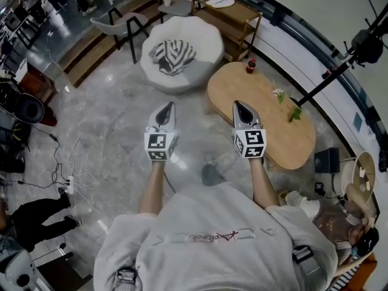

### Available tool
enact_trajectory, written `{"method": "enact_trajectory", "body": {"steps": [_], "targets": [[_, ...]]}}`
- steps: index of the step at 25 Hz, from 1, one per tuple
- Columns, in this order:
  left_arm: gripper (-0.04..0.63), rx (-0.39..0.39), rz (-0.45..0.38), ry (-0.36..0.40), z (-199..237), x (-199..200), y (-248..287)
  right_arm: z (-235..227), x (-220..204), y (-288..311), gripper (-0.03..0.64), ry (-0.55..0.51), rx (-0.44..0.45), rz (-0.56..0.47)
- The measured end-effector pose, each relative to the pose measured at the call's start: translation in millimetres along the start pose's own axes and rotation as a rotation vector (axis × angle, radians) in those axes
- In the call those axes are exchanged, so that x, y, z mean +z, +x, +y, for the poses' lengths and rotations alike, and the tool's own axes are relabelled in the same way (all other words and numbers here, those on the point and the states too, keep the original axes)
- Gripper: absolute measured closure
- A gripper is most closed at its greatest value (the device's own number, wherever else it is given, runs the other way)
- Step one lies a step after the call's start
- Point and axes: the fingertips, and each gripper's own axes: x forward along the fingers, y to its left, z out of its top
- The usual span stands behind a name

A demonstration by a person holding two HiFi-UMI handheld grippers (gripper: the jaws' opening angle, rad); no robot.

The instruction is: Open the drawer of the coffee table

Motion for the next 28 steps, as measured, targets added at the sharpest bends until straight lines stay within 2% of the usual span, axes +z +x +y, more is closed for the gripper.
{"method": "enact_trajectory", "body": {"steps": [12,28], "targets": [[0.593,0.008,-0.007,0.015,28.8,26.1,123.6,-75.2,27.9,109.4,0.612,0.003,0.016,-0.023],[0.593,0.003,0.015,0.047,35.6,30.3,214.6,-131.0,21.9,179.7,0.612,0.027,0.023,-0.024]]}}
